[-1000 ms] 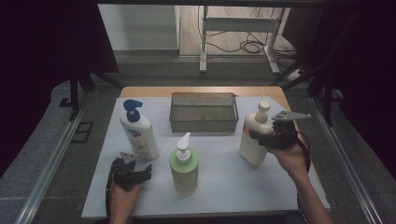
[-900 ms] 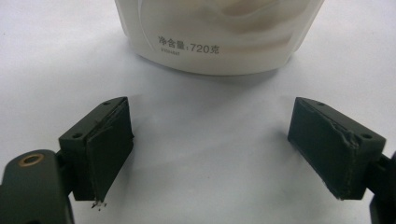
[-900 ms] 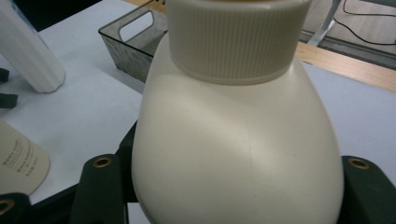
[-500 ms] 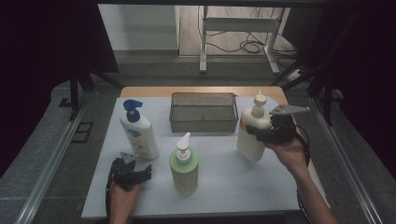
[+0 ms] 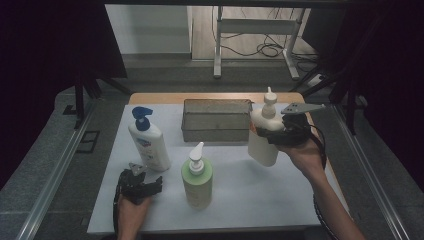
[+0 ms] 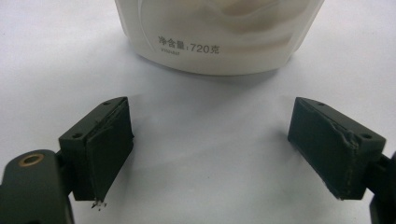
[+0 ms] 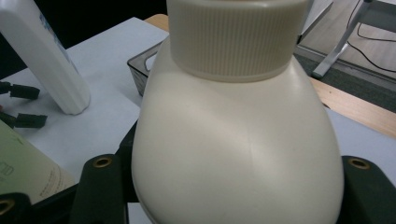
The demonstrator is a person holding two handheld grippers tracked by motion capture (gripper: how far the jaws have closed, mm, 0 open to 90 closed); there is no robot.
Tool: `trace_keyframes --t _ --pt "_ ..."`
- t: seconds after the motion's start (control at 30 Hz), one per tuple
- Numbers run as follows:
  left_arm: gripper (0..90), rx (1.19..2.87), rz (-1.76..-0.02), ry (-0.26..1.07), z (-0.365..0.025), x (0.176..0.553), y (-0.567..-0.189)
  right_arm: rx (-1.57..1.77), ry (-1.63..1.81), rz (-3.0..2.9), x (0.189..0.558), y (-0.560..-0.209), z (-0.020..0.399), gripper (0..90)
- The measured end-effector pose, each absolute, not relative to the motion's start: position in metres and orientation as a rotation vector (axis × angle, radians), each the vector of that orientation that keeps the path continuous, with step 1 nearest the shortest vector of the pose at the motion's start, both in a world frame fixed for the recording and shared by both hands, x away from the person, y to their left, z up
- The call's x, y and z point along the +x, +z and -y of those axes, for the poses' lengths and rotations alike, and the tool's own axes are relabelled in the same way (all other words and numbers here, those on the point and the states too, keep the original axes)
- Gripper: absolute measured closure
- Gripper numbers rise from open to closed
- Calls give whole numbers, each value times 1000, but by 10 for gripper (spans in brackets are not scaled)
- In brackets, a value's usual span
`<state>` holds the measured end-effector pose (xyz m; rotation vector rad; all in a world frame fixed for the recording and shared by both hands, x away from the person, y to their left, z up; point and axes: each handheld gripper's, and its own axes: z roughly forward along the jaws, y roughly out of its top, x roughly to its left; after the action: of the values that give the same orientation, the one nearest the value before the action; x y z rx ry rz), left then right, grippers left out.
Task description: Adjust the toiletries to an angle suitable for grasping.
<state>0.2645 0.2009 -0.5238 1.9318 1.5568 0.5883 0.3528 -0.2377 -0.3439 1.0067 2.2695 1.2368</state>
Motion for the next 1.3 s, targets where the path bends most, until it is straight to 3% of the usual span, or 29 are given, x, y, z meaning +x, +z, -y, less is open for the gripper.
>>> trace_keyframes --t 1.3 --pt "138 1931 -1556 588 -201 265 -524 906 1312 -2276 389 -319 169 384"
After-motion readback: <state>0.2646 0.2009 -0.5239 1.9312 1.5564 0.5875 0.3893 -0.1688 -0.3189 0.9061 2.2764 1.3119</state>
